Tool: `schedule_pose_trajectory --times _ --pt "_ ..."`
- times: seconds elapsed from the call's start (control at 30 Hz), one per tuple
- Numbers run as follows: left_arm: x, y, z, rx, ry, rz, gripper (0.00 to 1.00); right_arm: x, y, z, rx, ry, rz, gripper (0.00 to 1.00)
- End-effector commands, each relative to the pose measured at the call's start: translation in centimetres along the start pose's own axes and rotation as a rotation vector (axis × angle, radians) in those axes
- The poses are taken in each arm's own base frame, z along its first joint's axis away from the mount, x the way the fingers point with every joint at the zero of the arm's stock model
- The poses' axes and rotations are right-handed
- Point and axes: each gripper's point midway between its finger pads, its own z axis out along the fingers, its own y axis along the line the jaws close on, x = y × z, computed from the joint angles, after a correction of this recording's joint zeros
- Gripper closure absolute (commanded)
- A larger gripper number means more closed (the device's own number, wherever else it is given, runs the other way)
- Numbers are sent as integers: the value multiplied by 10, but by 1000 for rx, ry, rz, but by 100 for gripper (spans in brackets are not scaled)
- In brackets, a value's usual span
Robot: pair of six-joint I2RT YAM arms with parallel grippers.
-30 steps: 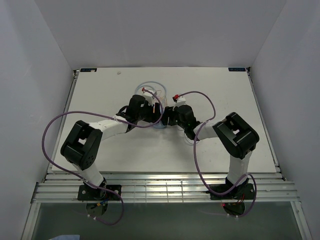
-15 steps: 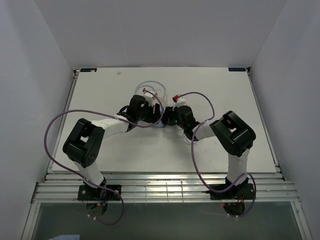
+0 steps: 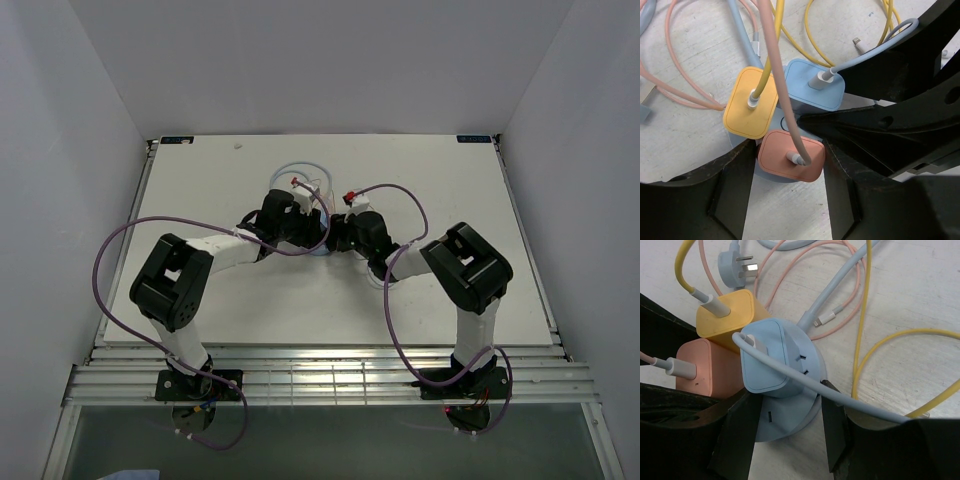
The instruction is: Pull the plug off the socket
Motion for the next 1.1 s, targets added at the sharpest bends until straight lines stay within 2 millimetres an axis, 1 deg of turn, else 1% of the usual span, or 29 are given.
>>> schedule_pose_trajectory --times 0.0,0.03,0.07,0.1,0.13,0.17,0.2,0.23,0.27,0.3,0.33,0.37,0.4,0.43,0.5,0.57,0.67,0.73,0.87,0.93,1.0,1.07 --pt "-20 -4 -2 32 -47 60 75 29 -6 -7 13 133 -62 62" --pt "-20 -5 -2 36 -45 60 99 33 -8 -6 19 150 -69 65" --pt "-22 -7 -4 44 -50 61 100 33 -12 -5 37 161 -81 69" --pt "-22 -12 -5 73 -50 69 100 33 -11 -3 43 170 -88 69" --pt "-20 -15 -6 90 -48 74 100 41 -15 -4 58 204 -92 70" --pt "-24 -18 -8 104 -68 81 100 44 -15 -5 61 216 -93 73" --pt "-24 -21 -9 126 -72 86 100 47 -14 -5 61 229 -94 74" --pt "-24 -23 -10 135 -83 88 100 55 -16 -7 69 257 -96 74" --pt "-26 -24 -12 141 -93 88 100 60 -13 -8 69 276 -102 74" --pt "-27 -27 -13 151 -101 84 100 62 -12 -7 71 288 -121 75" --pt "-28 -29 -14 161 -110 79 100 75 -16 -10 92 339 -135 75" --pt "-29 -32 -15 178 -122 77 100 80 -18 -12 117 358 -151 77" --pt "-34 -37 -19 198 -145 69 100 84 -19 -12 125 374 -163 77" --pt "-36 -41 -22 218 -159 65 100 91 -22 -15 149 408 -167 77" --pt "-41 -44 -27 228 -186 59 100 99 -24 -19 164 437 -161 78" --pt "-39 -45 -30 228 -196 43 100 108 -29 -25 193 479 -166 79" --pt "-42 -45 -35 231 -227 41 100 116 -36 -33 228 517 -170 80" --pt "-37 -47 -36 241 -228 49 100 119 -40 -36 246 531 -184 80" --pt "-37 -54 -38 289 -231 70 100 121 -41 -38 252 562 -197 82" --pt "-40 -52 -40 275 -244 73 100 122 -41 -39 250 567 -195 83" --pt "-44 -44 -40 223 -258 76 100 122 -41 -39 248 570 -201 83" --pt "-43 -39 -36 199 -236 88 100 122 -40 -39 230 576 -220 85"
